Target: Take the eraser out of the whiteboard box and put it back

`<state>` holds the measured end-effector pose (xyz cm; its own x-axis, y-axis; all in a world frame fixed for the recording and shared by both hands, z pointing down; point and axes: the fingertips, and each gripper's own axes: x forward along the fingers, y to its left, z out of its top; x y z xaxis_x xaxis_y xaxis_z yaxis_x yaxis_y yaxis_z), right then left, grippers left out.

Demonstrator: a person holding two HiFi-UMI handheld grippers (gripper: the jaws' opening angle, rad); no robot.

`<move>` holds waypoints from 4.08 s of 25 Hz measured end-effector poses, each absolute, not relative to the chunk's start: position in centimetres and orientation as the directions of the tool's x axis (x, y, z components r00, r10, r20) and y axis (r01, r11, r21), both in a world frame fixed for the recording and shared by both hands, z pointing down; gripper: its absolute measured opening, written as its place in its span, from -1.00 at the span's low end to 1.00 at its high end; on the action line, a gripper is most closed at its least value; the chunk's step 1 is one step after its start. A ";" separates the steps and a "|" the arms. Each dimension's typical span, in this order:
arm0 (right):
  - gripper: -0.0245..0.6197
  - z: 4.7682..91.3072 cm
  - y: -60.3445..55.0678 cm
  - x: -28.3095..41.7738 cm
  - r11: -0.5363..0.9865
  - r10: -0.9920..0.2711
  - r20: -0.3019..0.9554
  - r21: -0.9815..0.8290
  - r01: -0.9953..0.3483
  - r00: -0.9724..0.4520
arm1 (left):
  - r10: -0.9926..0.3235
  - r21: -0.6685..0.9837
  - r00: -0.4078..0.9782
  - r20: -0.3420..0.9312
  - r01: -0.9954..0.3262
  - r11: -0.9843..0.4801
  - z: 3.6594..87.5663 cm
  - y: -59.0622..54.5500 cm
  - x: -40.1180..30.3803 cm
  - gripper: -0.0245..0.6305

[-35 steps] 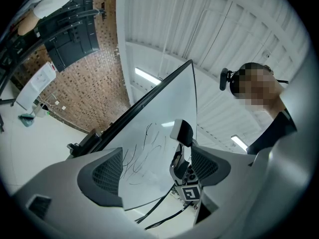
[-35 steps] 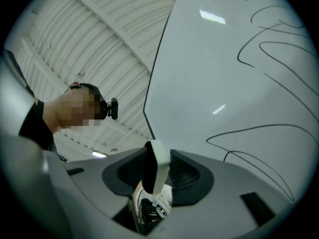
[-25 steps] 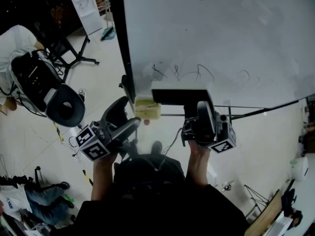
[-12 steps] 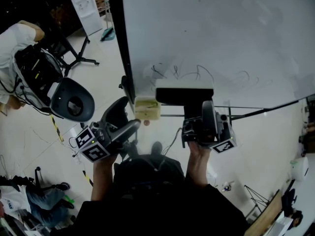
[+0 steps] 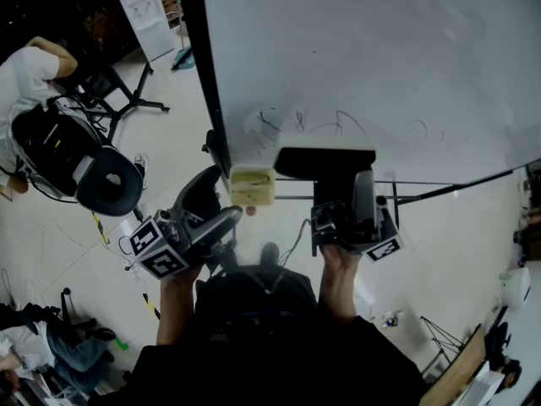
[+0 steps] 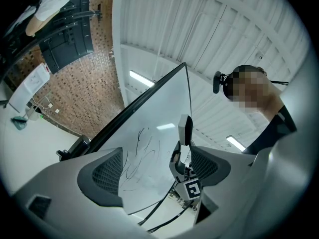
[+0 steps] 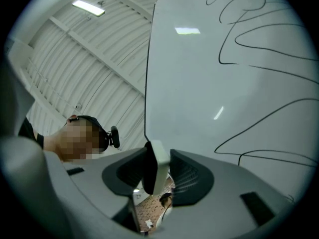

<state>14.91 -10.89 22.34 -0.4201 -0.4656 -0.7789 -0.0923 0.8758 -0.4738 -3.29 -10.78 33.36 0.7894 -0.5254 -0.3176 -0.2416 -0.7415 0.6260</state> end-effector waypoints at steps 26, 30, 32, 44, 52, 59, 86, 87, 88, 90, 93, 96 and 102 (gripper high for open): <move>-0.42 22.1 -10.5 15.9 0.882 -0.450 -0.811 -0.470 -0.042 -0.375 | -0.505 0.593 0.795 -0.336 -0.238 -0.769 33.0 -10.3 -2.8 0.38; -0.42 22.1 -10.5 16.0 0.880 -0.454 -0.809 -0.472 -0.045 -0.373 | -0.513 0.606 0.791 -0.333 -0.237 -0.759 33.0 -10.4 -2.9 0.38; -0.42 22.2 -10.6 16.0 0.879 -0.456 -0.807 -0.475 -0.047 -0.375 | -0.516 0.616 0.787 -0.338 -0.230 -0.754 32.7 -10.5 -2.8 0.38; -0.42 22.9 -10.9 15.9 0.875 -0.463 -0.796 -0.481 -0.057 -0.391 | -0.518 0.609 0.784 -0.341 -0.236 -0.757 33.5 -10.7 -3.2 0.38; -0.42 23.4 -11.2 15.2 0.868 -0.484 -0.760 -0.481 -0.125 -0.434 | -0.529 0.616 0.777 -0.341 -0.240 -0.750 33.6 -10.7 -3.6 0.38; -0.42 24.2 -11.6 14.9 0.854 -0.511 -0.723 -0.487 -0.181 -0.465 | -0.549 0.661 0.758 -0.352 -0.214 -0.719 32.4 -10.9 -3.4 0.38; -0.42 29.1 -13.1 12.2 0.804 -0.568 -0.568 -0.539 -0.253 -0.595 | -0.543 0.635 0.770 -0.337 -0.240 -0.734 34.5 -10.9 -4.2 0.38; -0.42 29.3 -13.1 12.0 0.803 -0.568 -0.561 -0.539 -0.255 -0.603 | -0.543 0.635 0.770 -0.336 -0.240 -0.734 34.5 -10.8 -4.2 0.38; -0.42 29.4 -13.1 11.9 0.802 -0.568 -0.552 -0.537 -0.260 -0.611 | -0.543 0.635 0.770 -0.336 -0.241 -0.734 34.5 -10.8 -4.2 0.38; -0.42 29.7 -13.2 11.5 0.799 -0.570 -0.530 -0.536 -0.273 -0.627 | -0.543 0.635 0.769 -0.336 -0.241 -0.734 34.5 -10.8 -4.2 0.38; -0.42 30.4 -13.4 11.2 0.790 -0.577 -0.496 -0.541 -0.289 -0.649 | -0.543 0.635 0.770 -0.336 -0.240 -0.734 34.4 -10.8 -4.1 0.38; -0.42 31.0 -13.4 10.9 0.785 -0.576 -0.470 -0.546 -0.293 -0.668 | -0.540 0.636 0.772 -0.335 -0.238 -0.734 34.4 -10.7 -4.0 0.38; -0.42 32.2 -13.5 10.0 0.787 -0.558 -0.408 -0.536 -0.305 -0.723 | -0.540 0.638 0.771 -0.336 -0.235 -0.734 34.5 -10.8 -3.9 0.38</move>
<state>9.97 -13.49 32.20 -0.7226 -0.5580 -0.4080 -0.3049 0.7870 -0.5363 -3.95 -10.84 34.45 0.7715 -0.5401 -0.3364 -0.2355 -0.7335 0.6376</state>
